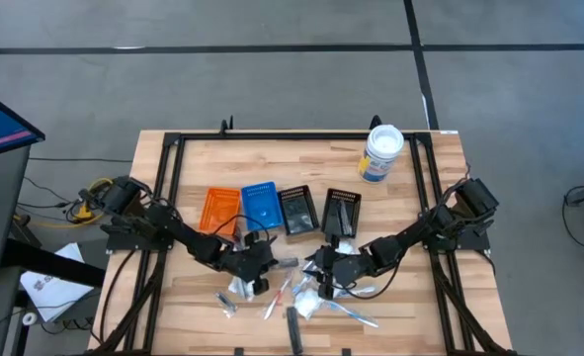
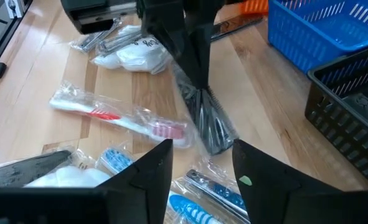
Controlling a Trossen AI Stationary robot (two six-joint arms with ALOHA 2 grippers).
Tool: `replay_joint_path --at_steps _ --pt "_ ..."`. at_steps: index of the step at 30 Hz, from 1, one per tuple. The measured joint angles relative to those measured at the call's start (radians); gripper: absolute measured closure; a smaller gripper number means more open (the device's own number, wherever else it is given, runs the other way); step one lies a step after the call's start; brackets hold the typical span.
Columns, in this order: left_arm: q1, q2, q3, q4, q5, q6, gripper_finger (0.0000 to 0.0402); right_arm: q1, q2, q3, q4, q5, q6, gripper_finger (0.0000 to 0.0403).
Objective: Pick & Place Travel size toiletries
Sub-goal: Put the black comb into the right black bin
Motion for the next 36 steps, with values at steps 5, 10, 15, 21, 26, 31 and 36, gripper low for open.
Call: replay_joint_path --at_steps 5,10,15,21,26,31,36 --pt "-0.021 -0.065 0.000 -0.020 -0.058 0.024 0.0401 -0.001 0.000 0.000 0.000 0.000 0.006 0.0248" --pt "-0.063 -0.158 0.001 -0.038 -0.149 0.078 0.0401 -0.004 0.000 0.000 0.000 0.001 0.042 0.0252" --pt "-0.089 -0.217 0.001 -0.043 -0.221 0.112 0.0401 -0.014 0.000 0.000 0.000 0.002 0.075 0.0249" --pt "-0.092 -0.225 0.001 -0.046 -0.231 0.125 0.0401 -0.013 0.000 0.000 0.000 0.002 0.080 0.0243" --pt "-0.092 -0.225 0.001 -0.046 -0.219 0.124 0.0401 -0.014 0.000 0.000 0.000 0.002 0.077 0.0245" --pt "-0.098 -0.225 0.001 -0.046 -0.151 0.123 0.0400 -0.012 0.000 0.000 0.000 0.000 0.061 0.0253" --pt "-0.098 -0.224 0.001 -0.058 -0.050 0.122 0.0394 -0.012 0.000 0.000 0.000 0.000 0.061 0.0262"
